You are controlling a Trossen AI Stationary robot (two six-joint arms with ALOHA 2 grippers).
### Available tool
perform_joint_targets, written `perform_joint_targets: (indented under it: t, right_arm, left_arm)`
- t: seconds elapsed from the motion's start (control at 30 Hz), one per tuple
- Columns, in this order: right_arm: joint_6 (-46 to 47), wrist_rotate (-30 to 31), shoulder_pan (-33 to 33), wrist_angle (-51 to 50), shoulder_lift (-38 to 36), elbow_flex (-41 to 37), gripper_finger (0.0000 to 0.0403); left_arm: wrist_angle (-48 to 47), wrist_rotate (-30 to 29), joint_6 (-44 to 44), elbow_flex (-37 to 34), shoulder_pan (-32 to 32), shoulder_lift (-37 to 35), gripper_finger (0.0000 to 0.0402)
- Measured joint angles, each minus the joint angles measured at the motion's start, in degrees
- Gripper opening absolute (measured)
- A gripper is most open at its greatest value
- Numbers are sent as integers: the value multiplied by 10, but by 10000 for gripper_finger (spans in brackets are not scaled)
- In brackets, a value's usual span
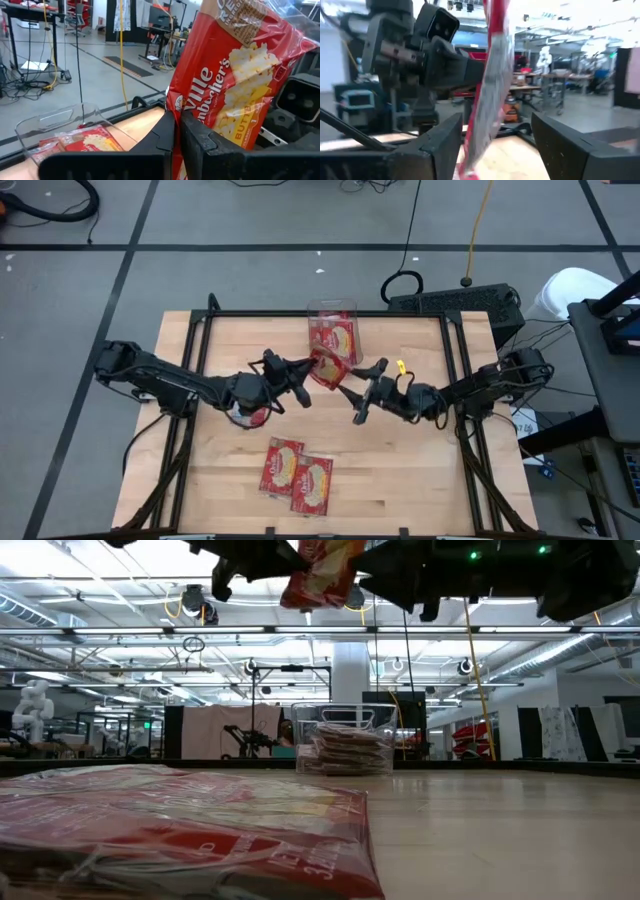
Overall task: Sort popcorn bags into baskets
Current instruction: Put the red popcorn pack into the transparent bin
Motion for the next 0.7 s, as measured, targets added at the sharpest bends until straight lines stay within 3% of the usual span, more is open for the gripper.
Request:
perform_joint_targets:
  t: [0.23, 0.47, 0.6, 0.7]
  right_arm:
    - [31, -14, -20, -11, 0, 0, 151]
    - [29, -12, -22, -44, 0, -1, 20]
    - [28, -15, -22, -46, 0, -1, 20]
    - [26, -21, -22, -61, -8, -1, 26]
  left_arm:
    - [23, 2, -6, 0, 8, 33, 9]
    - [18, 88, 2, 0, 13, 35, 59]
    - [-22, 148, 20, 0, 15, 9, 92]
    - [-106, 175, 14, 1, 15, -27, 119]
